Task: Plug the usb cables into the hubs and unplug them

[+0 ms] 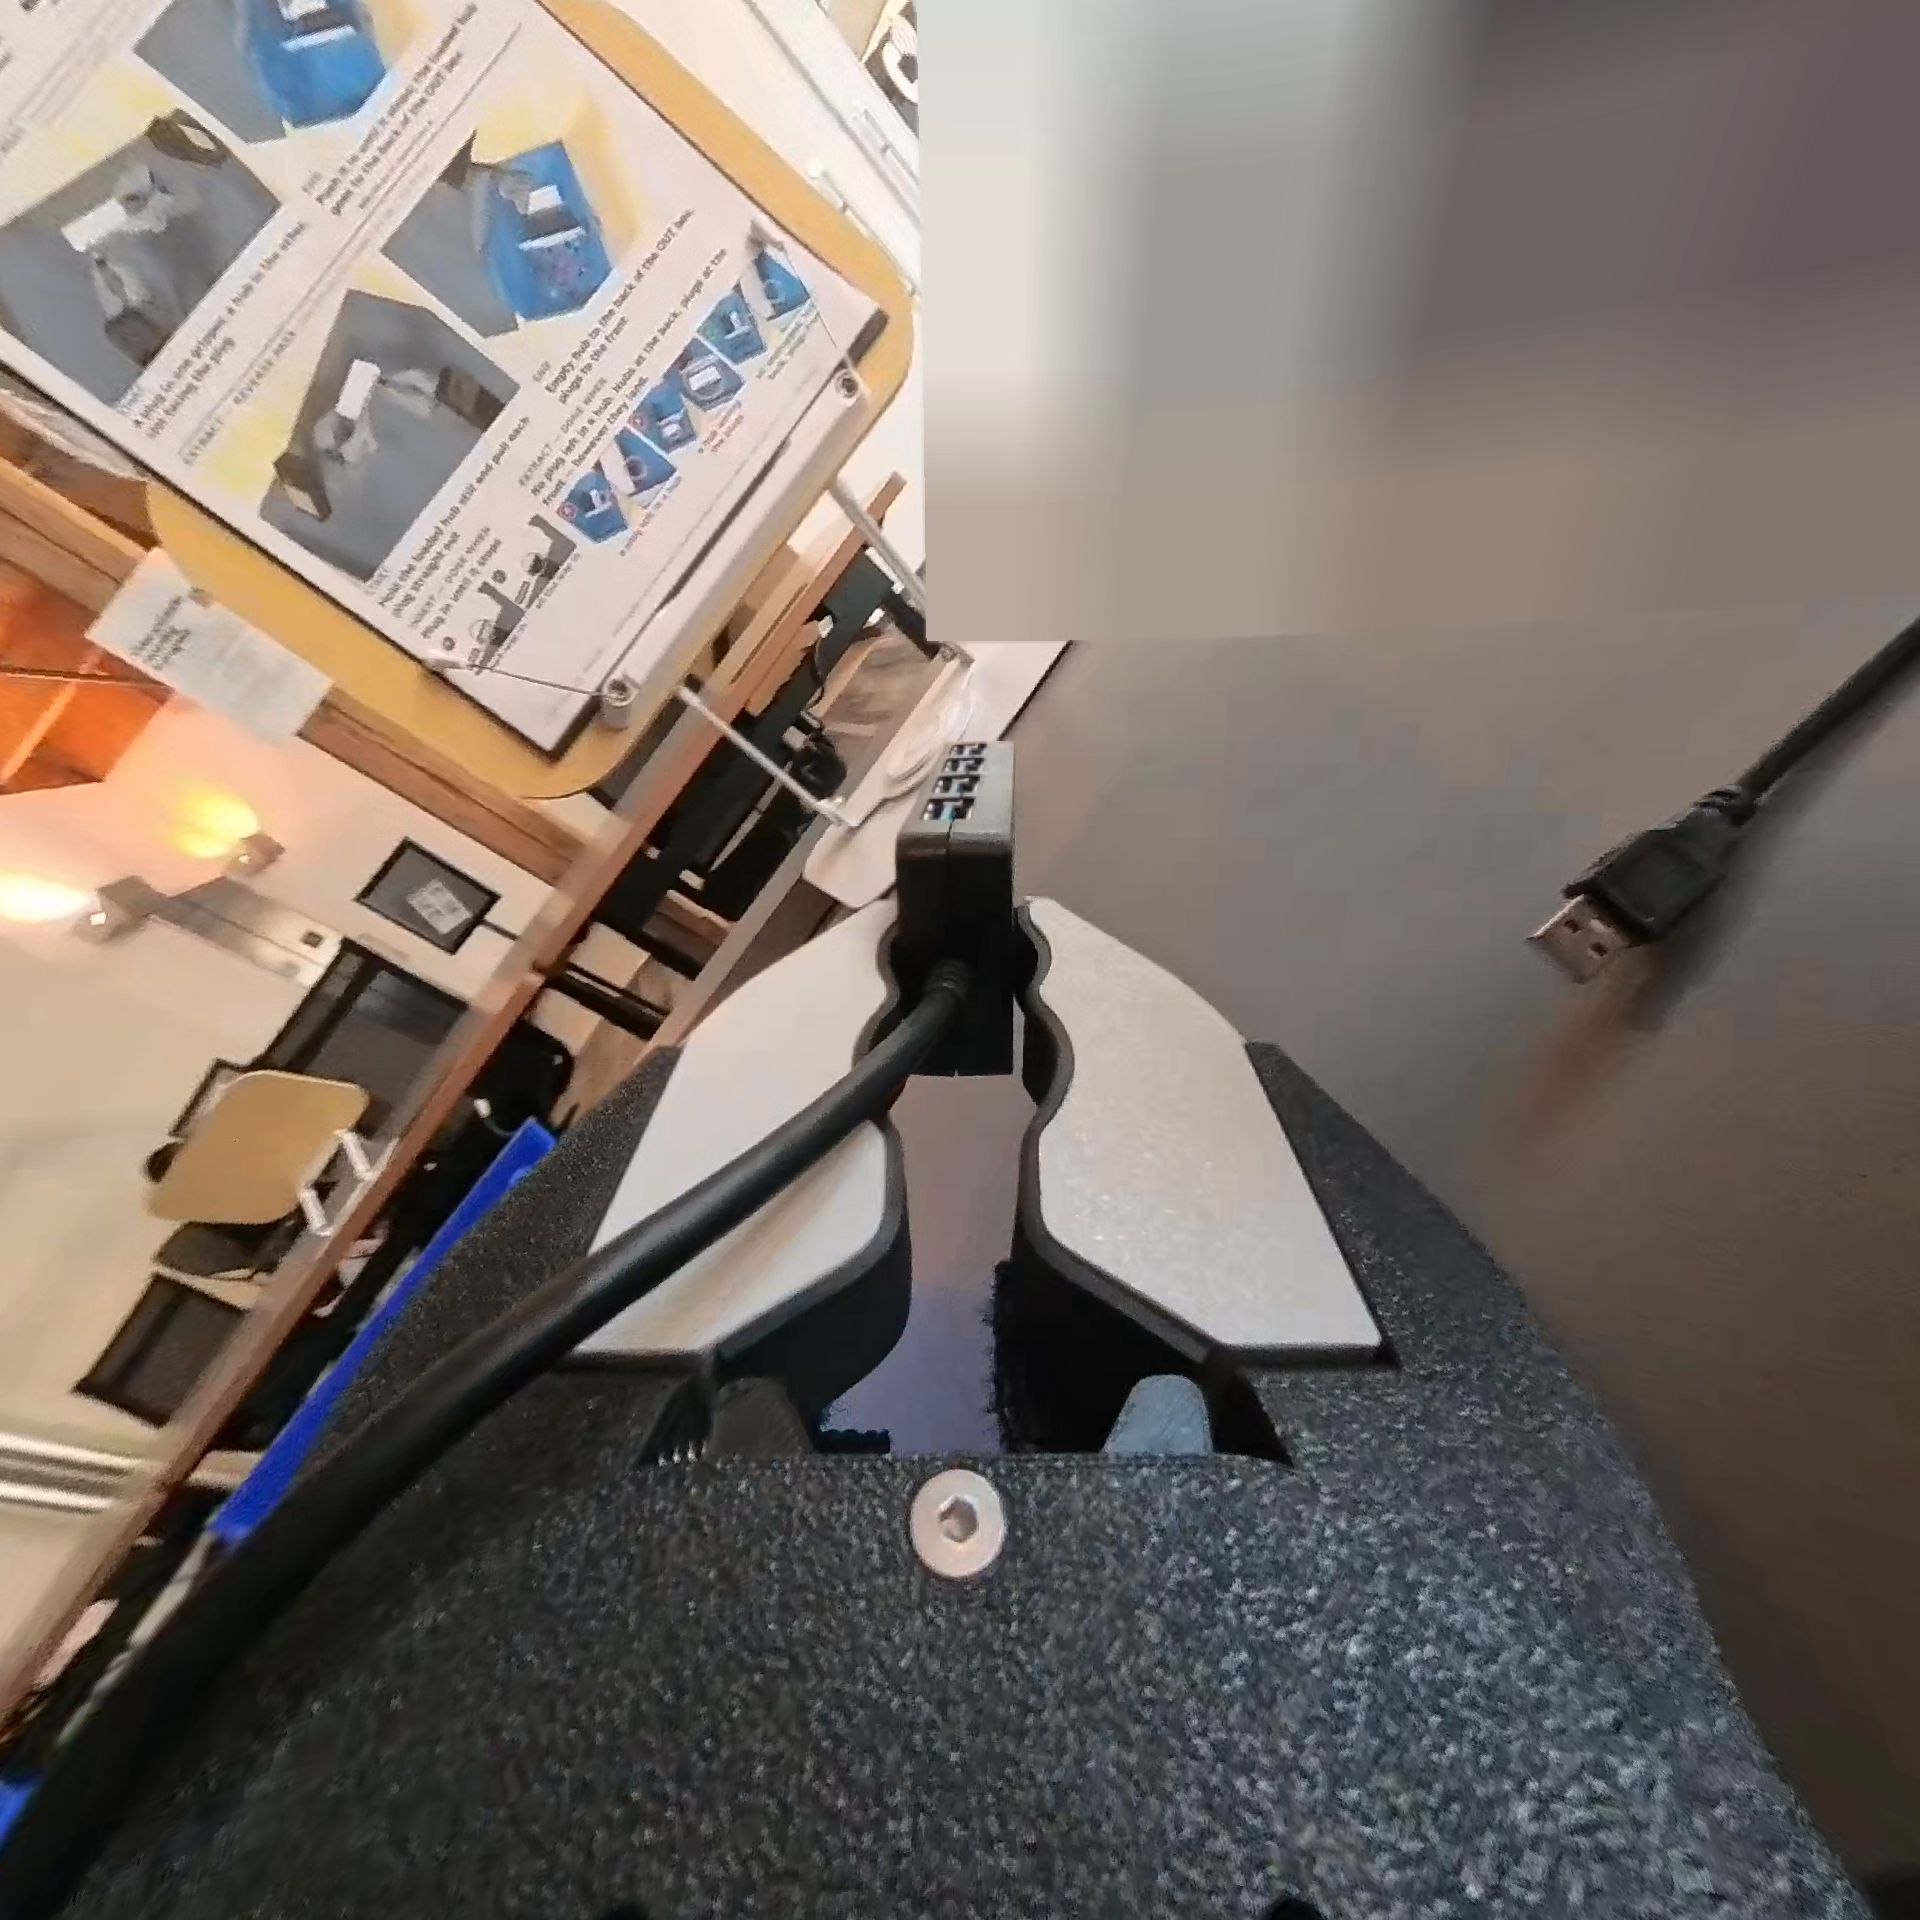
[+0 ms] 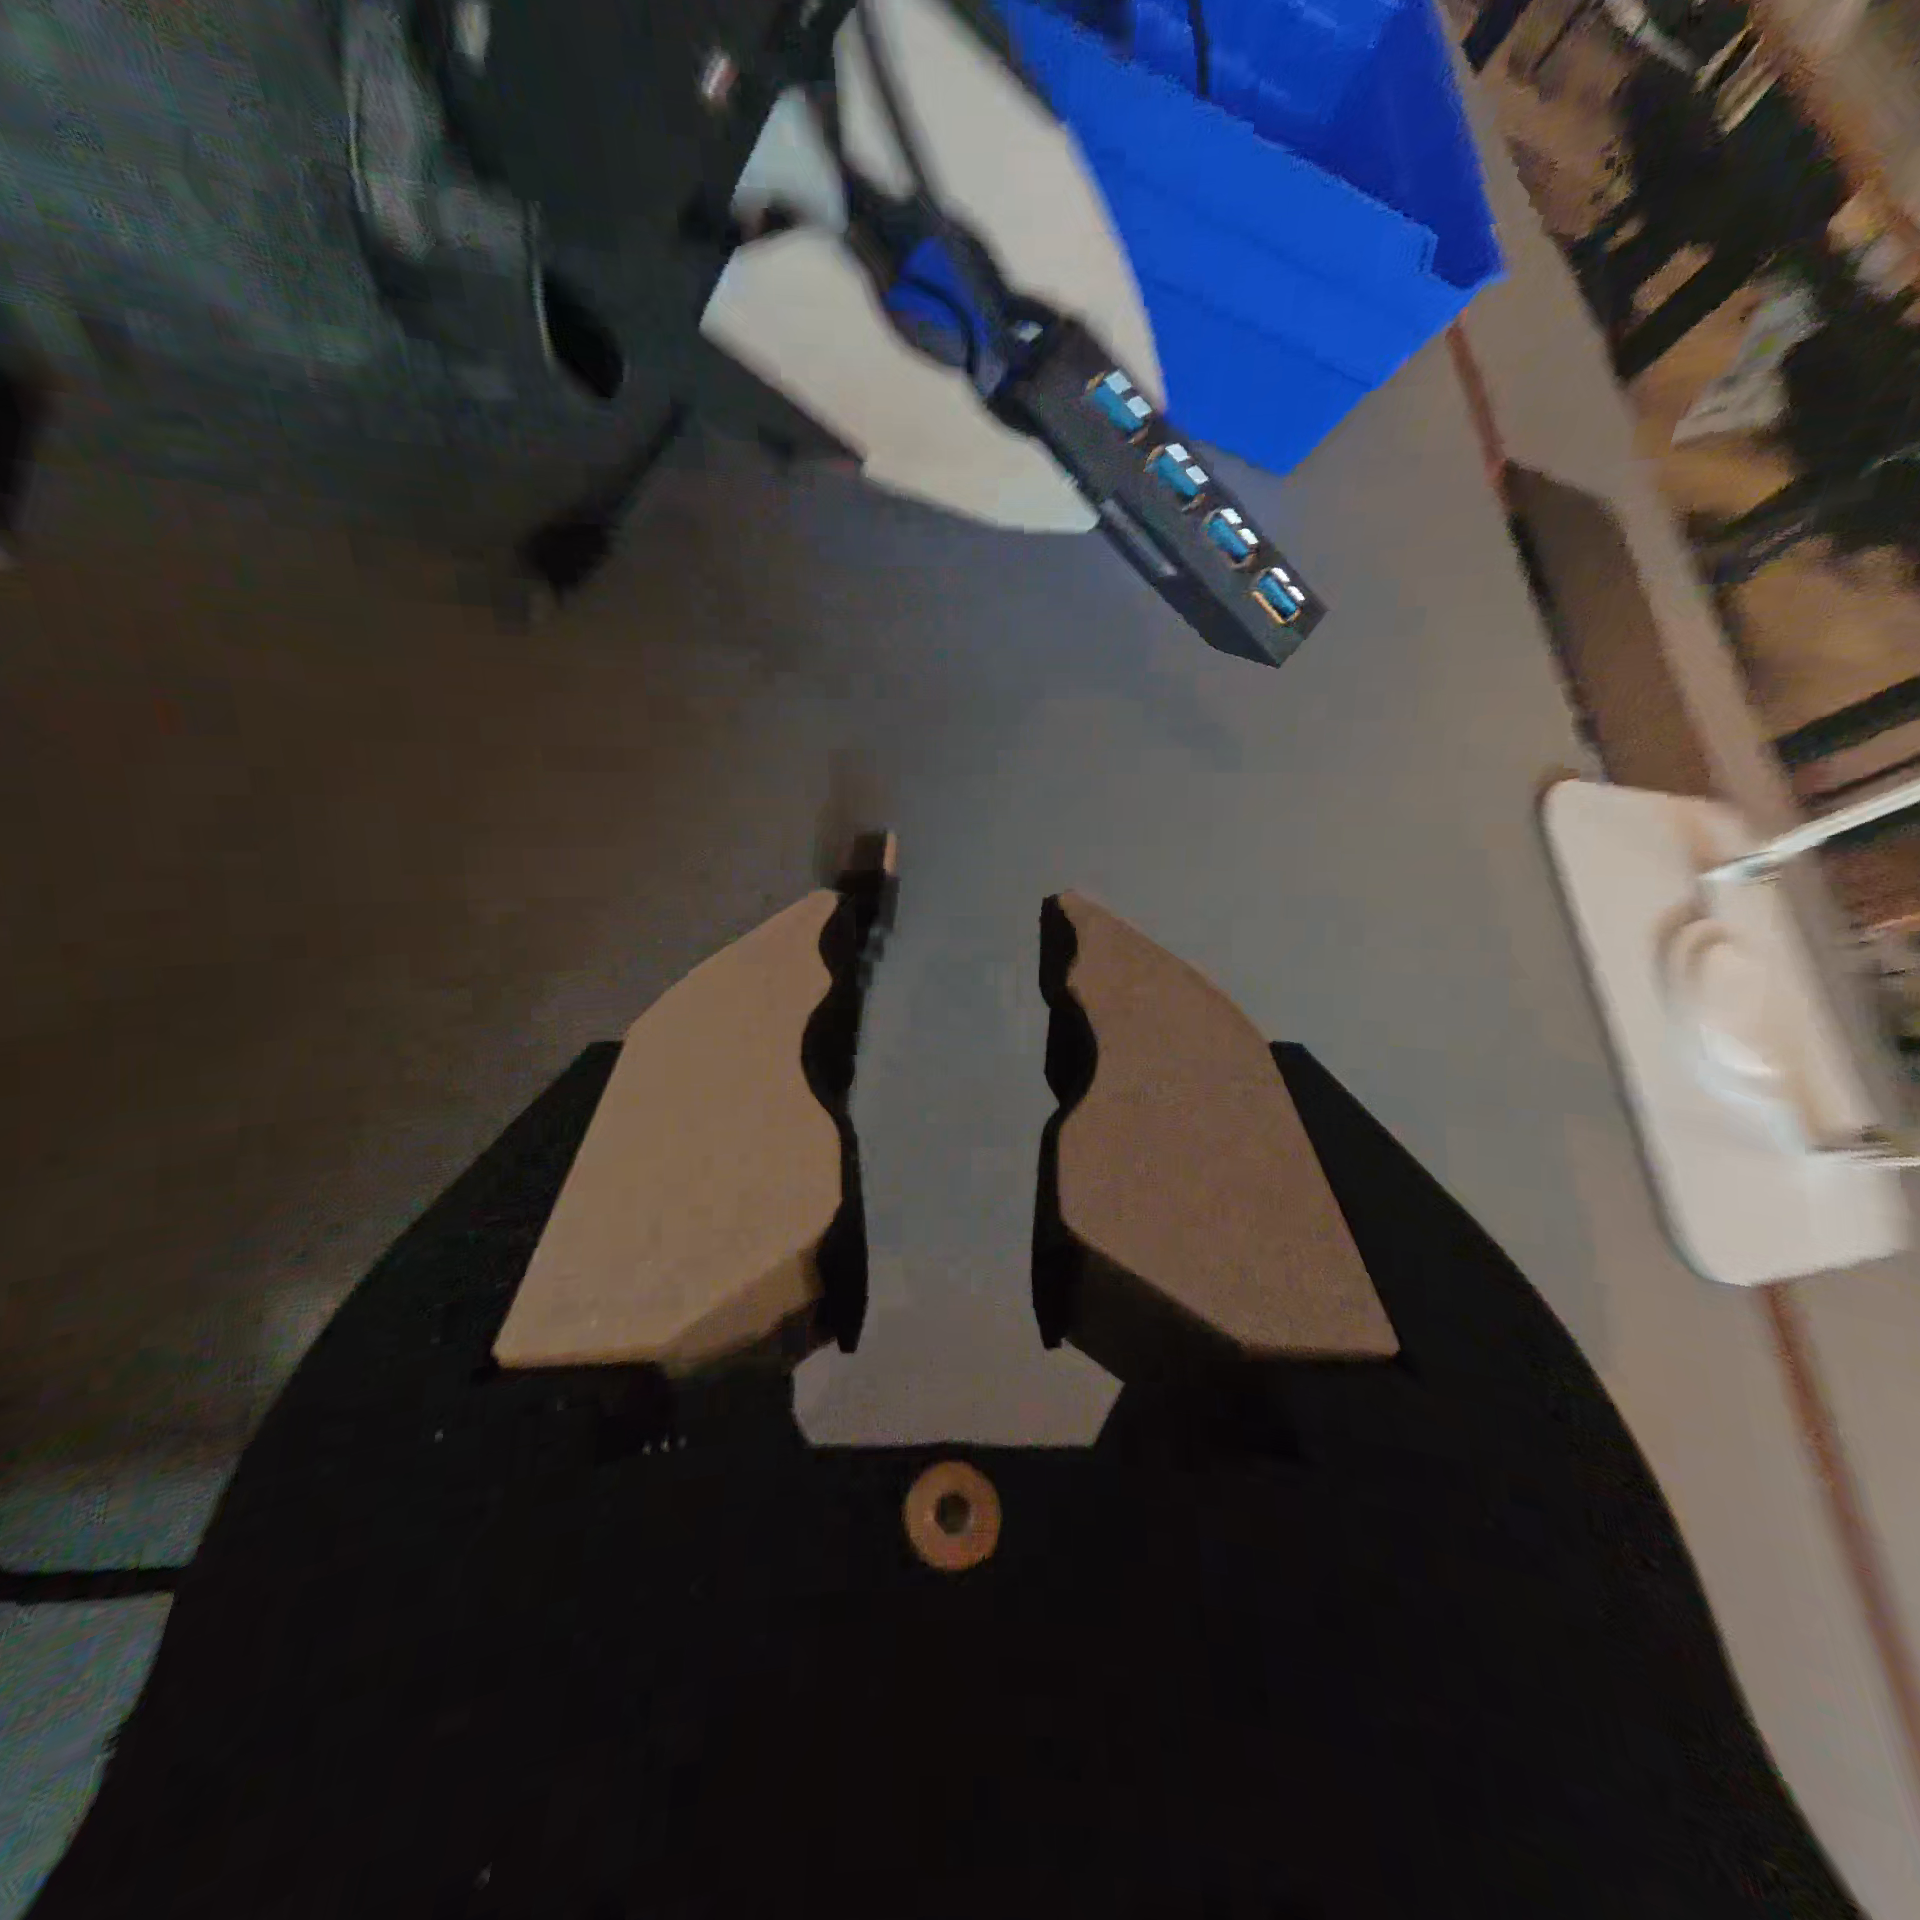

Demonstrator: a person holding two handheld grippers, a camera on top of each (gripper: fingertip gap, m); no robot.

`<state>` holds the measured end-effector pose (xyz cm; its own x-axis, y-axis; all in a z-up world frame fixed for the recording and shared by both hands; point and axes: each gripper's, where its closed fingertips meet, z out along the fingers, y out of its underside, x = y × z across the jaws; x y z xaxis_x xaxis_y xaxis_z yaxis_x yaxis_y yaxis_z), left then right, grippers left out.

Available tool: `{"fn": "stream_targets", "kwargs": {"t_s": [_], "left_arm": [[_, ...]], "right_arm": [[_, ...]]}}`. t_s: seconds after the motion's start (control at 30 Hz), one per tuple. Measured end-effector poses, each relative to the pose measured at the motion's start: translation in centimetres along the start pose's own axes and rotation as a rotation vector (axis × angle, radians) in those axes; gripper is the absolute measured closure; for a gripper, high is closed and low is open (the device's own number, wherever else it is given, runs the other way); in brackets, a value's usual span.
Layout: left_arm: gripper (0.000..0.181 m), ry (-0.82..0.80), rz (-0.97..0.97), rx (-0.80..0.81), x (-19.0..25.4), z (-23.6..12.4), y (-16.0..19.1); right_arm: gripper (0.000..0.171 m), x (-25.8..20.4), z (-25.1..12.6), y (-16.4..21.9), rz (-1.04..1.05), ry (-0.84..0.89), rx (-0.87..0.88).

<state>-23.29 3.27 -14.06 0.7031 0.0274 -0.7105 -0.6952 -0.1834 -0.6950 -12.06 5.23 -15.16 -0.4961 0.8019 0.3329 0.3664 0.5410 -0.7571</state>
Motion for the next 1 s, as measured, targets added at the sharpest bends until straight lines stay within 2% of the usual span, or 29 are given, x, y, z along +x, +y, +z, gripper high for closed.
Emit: {"fn": "stream_targets", "kwargs": {"t_s": [0.1, 0.33, 0.4, 0.43, 0.53, 0.63, 0.7, 0.8, 1.0], "left_arm": [[0.163, 0.06, -0.016, 0.027, 1.0, 0.0, -0.5], [0.163, 0.168, 0.012, 0.012, 3.3, 0.2, -0.5], [0.163, 0.217, 0.015, 0.04, 3.9, -0.1, -0.9], [0.163, 0.266, 0.006, 0.066, 4.5, -0.5, -1.3], [0.163, 0.46, -0.047, 0.136, 6.5, -2.0, -2.2], [0.163, 0.437, 0.01, 0.109, 6.2, -1.9, -1.5], [0.163, 0.5, 0.043, 0.088, 7.3, -2.3, -1.1], [0.163, 0.544, 0.088, 0.05, 8.4, -2.1, -0.6], [0.164, 0.552, 0.135, 0.03, 8.9, -2.1, -0.5]], "right_arm": [[0.14, -2.5, 0.7, 1.9, -0.216, 0.043, -0.098], [0.15, -3.7, 4.8, 4.4, -0.364, 0.083, -0.197], [0.159, -3.5, 5.5, 4.2, -0.416, 0.11, -0.186], [0.165, -3.7, 5.8, 4.0, -0.413, 0.1, -0.165], [0.166, -3.2, 6.3, 4.8, -0.347, 0.083, -0.176], [0.154, -2.9, 6.0, 4.4, -0.263, 0.037, -0.124], [0.152, -2.8, 5.9, 4.7, -0.197, 0.011, -0.119], [0.163, -2.5, 5.8, 5.3, -0.122, -0.031, -0.116], [0.161, -2.1, 6.1, 5.7, -0.009, -0.126, -0.121]]}}
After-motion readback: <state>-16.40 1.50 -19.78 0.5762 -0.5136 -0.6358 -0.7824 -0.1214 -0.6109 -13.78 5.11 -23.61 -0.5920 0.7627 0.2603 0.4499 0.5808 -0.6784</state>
